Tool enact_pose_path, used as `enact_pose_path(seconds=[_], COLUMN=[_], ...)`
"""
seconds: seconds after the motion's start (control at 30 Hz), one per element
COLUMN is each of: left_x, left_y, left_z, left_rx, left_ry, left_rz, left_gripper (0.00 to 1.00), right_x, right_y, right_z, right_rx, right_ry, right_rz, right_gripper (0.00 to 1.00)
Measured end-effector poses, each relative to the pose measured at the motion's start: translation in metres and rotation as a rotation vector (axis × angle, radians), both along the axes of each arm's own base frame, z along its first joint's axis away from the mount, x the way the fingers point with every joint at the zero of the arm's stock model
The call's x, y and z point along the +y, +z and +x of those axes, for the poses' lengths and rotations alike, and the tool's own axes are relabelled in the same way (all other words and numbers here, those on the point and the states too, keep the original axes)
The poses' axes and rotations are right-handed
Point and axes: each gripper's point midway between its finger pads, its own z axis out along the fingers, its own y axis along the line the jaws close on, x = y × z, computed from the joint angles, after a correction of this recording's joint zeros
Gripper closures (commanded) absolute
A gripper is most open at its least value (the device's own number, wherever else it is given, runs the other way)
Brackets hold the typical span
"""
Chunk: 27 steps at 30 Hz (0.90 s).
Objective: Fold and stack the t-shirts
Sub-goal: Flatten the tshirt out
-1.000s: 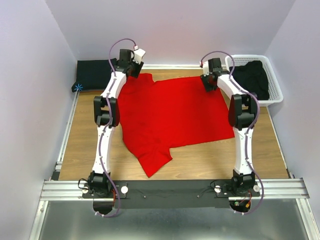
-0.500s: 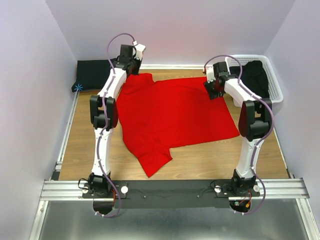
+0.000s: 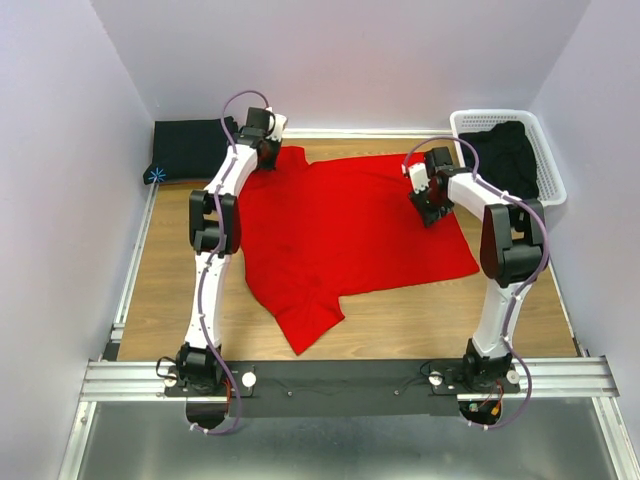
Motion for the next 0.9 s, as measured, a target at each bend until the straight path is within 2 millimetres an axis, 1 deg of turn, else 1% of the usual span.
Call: enact_pose_path(seconds=[0.07, 0.2, 0.3, 0.4, 0.47, 0.53, 0.67, 0.73, 0.8, 0.87, 0.9], left_x=[-0.001, -0.002, -0.007, -0.015, -0.021, -0.028, -0.034, -0.036, -0.036, -0.034, -0.033], left_y=[0.002, 0.000, 0.000, 0.000, 0.001, 0.002, 0.005, 0.012, 0.025, 0.043, 0.054], left_z=[0.007, 0.014, 0.021, 0.022, 0.022, 0.023, 0.035, 0.042, 0.046, 0.040, 0.033], left_rx=[-0.019, -0.031, -0.055, -0.071, -0.080, -0.095, -0.167, -0.204, -0.242, -0.258, -0.255], left_ry=[-0.003, -0.020, -0.051, -0.092, -0.117, -0.150, -0.171, -0.171, -0.167, -0.170, -0.179], left_rz=[0.003, 0.013, 0.035, 0.062, 0.082, 0.105, 0.156, 0.173, 0.179, 0.181, 0.183], left_gripper=[1.00, 1.00, 1.00, 1.00, 1.00, 1.00, 1.00, 0.98, 0.93, 0.92, 0.92], right_x=[0.000, -0.001, -0.001, -0.002, -0.003, -0.004, -0.006, -0.007, -0.008, -0.008, -0.008], right_y=[0.000, 0.000, 0.000, 0.000, 0.000, -0.001, 0.000, 0.000, 0.001, 0.002, 0.003], right_z=[-0.001, -0.003, -0.005, -0.009, -0.015, -0.026, -0.041, -0.047, -0.050, -0.052, -0.053], right_rx=[-0.002, -0.003, 0.002, 0.009, 0.022, 0.047, 0.082, 0.098, 0.104, 0.106, 0.106], right_ry=[0.007, 0.015, 0.014, 0.015, 0.015, 0.015, 0.016, 0.016, 0.016, 0.019, 0.020], right_rz=[-0.002, -0.005, -0.006, -0.007, -0.009, -0.012, -0.016, -0.019, -0.020, -0.021, -0.021], right_gripper=[0.58, 0.58, 0.58, 0.57, 0.57, 0.57, 0.57, 0.57, 0.57, 0.57, 0.57])
